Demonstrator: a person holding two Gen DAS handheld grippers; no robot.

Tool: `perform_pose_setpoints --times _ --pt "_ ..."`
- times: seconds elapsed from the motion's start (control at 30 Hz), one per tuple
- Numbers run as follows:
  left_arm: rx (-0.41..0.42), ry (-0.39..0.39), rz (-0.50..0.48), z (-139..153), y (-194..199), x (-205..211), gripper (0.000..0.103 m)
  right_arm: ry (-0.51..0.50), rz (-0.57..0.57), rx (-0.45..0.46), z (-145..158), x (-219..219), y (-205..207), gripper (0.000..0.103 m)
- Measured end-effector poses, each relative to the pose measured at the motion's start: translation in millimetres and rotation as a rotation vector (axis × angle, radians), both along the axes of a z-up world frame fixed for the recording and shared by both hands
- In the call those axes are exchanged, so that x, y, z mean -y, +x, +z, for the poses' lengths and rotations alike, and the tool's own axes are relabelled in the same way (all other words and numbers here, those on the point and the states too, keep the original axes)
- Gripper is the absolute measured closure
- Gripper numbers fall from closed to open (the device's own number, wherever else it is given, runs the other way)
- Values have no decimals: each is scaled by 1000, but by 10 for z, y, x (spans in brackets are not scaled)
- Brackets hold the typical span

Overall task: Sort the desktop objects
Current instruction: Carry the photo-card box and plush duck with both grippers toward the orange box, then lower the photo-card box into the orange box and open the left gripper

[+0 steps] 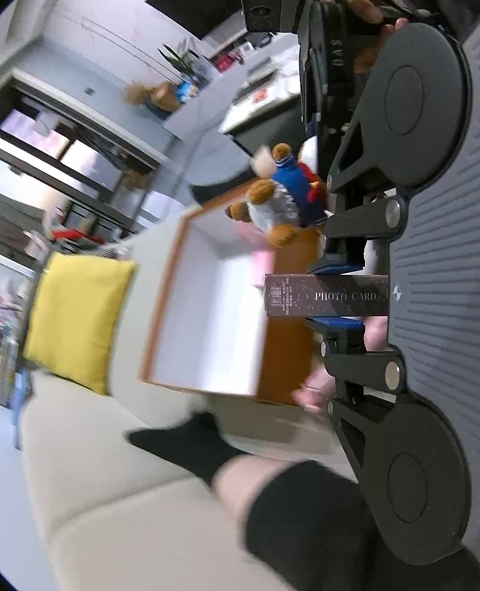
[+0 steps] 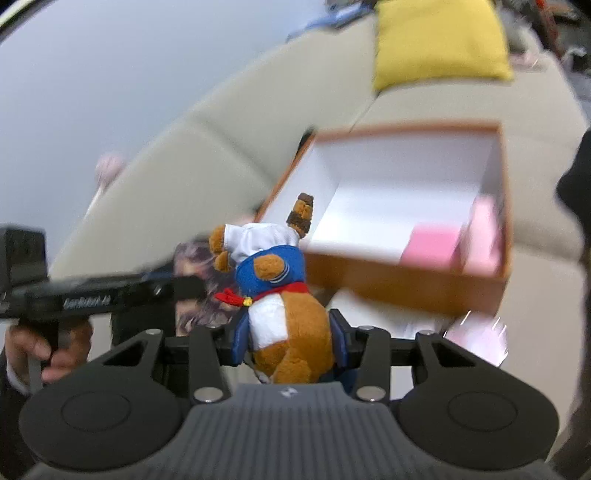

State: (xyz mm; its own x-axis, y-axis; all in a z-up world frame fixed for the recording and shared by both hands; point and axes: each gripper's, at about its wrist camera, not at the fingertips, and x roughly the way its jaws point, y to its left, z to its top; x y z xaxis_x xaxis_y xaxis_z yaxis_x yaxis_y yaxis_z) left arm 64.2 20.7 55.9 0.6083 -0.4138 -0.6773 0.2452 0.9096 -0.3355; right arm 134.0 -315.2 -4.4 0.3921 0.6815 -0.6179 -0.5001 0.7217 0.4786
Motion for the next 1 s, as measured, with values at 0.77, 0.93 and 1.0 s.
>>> perform_pose_setpoints --times 0.77,0.93,1.0 --pt "-274 -126 -92 -835 1869 925 78 -158 -339 88 63 99 1339 57" --pt "-387 -227 -108 -1152 2036 1047 78 -153 -350 82 14 183 1457 57" --pt "-420 -230 -114 -1260 2088 1081 78 -157 -344 72 -39 185 1500 57"
